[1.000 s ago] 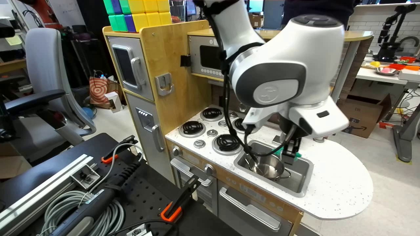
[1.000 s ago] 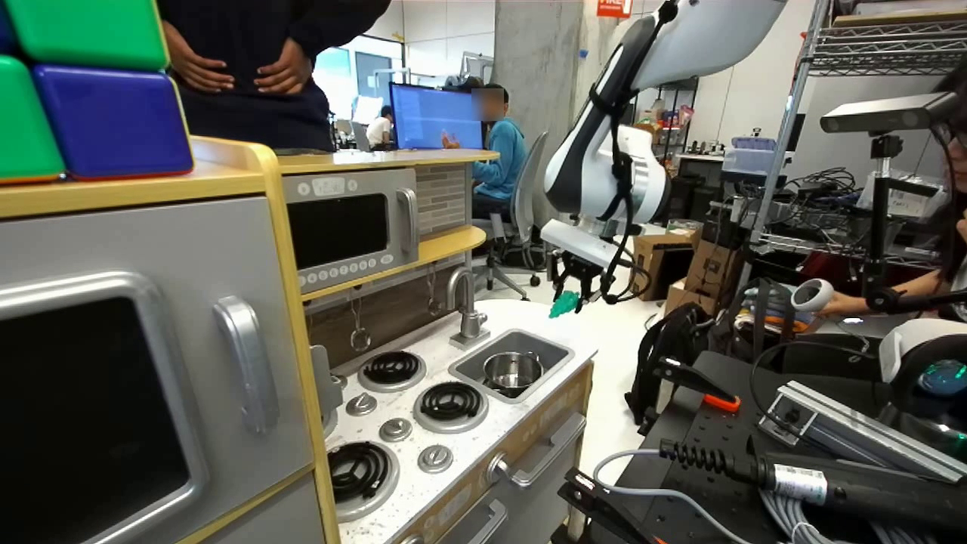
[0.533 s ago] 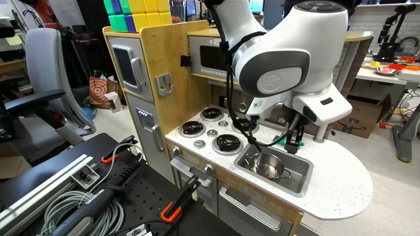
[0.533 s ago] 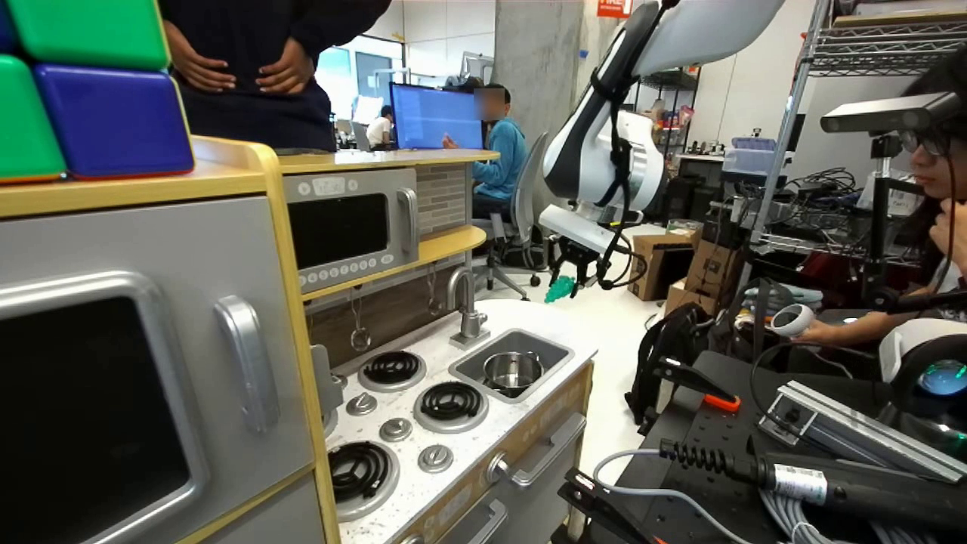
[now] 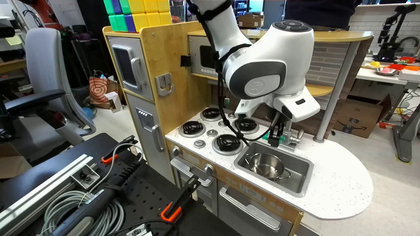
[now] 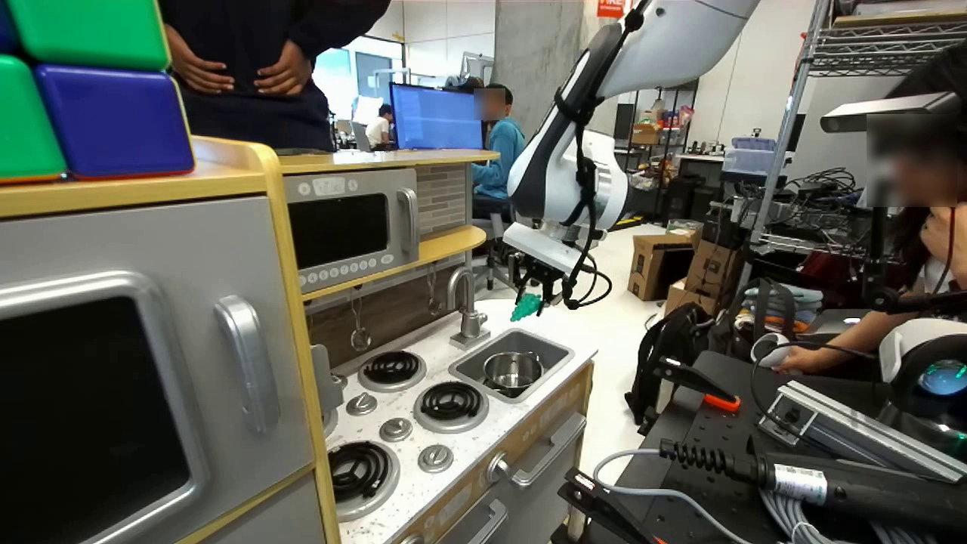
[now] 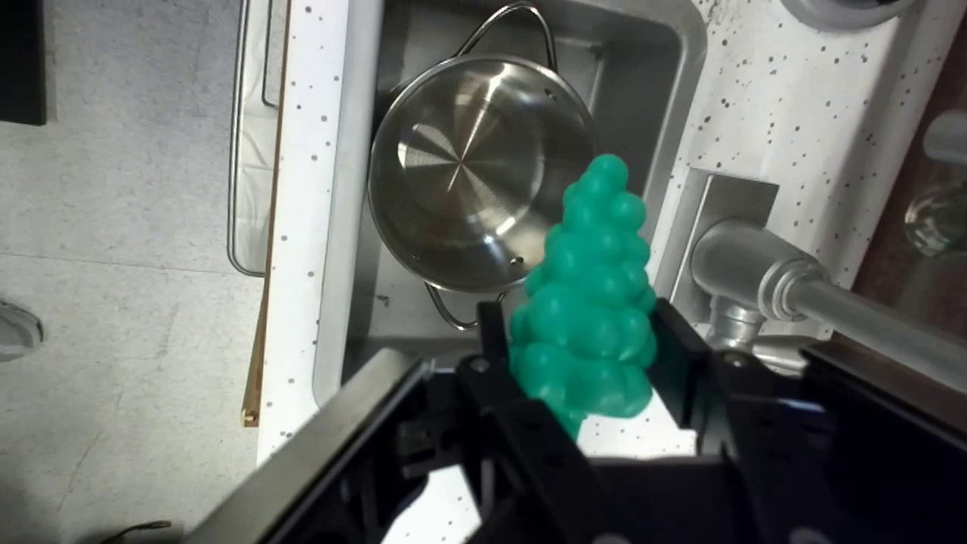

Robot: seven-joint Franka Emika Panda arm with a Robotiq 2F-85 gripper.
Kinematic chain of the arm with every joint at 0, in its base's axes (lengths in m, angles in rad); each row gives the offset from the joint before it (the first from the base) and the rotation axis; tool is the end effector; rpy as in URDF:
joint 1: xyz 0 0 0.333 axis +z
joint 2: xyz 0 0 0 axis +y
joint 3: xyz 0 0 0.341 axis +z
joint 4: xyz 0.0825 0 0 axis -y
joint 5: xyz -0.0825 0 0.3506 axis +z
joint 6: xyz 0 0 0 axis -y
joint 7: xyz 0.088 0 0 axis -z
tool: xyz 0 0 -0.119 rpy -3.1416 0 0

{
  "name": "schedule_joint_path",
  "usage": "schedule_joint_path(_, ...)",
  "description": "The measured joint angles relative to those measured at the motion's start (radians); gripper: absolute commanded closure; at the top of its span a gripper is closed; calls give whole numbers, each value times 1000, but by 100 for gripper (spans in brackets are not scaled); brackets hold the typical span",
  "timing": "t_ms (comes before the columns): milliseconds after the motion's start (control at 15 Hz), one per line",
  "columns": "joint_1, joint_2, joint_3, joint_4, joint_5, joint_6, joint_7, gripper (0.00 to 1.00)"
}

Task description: Put the plush toy into the pot.

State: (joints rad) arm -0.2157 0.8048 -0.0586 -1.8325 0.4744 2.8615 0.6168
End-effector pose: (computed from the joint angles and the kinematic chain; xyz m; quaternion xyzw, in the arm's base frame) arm 0.6227 -0.1958 0.1454 -0.7860 0.6037 -0.0994 0.0888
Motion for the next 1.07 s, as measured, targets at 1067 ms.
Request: schedule_joint_path(1067, 135, 282, -145, 291, -74, -109, 241, 77)
